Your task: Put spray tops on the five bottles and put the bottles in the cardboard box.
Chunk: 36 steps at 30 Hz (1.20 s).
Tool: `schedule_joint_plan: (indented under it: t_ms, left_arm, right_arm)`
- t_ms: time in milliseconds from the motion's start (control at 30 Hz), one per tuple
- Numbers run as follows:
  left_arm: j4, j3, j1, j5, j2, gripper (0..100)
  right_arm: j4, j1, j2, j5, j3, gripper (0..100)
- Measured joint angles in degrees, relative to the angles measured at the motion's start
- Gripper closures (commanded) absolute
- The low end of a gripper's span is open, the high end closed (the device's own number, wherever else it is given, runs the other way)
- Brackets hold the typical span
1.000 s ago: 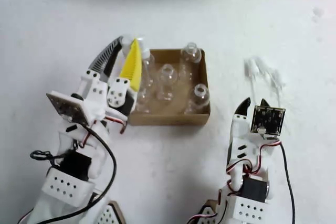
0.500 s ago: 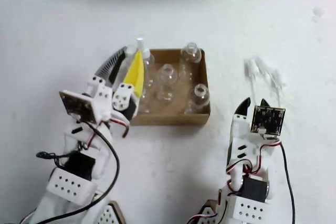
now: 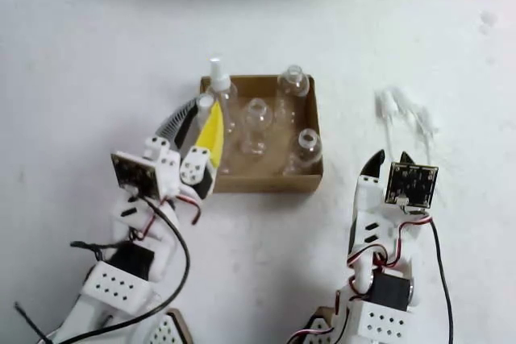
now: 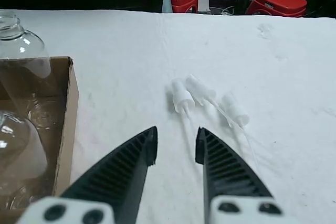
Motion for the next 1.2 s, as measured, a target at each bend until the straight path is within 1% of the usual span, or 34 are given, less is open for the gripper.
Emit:
schedule_joint_plan:
  t_ms: [67,167,400,633,800,1000,1200]
  left_arm:
    - [-2.64,1.23,0.00,0.00,0.00,98]
    - [-3.69,2.11,0.00,0.00,0.00,98]
    - [-3.52,2.11,0.00,2.55,-0.09,98]
    - [-3.25,2.11,0.00,2.81,-0.09,98]
    - [0.00,2.11,0.62,3.25,-0.09,98]
    - [0.97,2.11,0.62,3.52,-0.09,86]
    - [3.52,2.11,0.62,3.69,-0.09,88]
  right_arm:
    - [0.00,0.00,0.00,0.00,0.00,89.3]
    - [0.00,0.00,0.00,0.00,0.00,89.3]
    - [0.00,0.00,0.00,0.00,0.00,89.3]
    - [0.00,0.00,0.00,0.00,0.00,89.3]
    - [0.00,0.00,0.00,0.00,0.00,89.3]
    - [0.00,0.00,0.00,0.00,0.00,89.3]
    - [0.00,0.00,0.00,0.00,0.00,89.3]
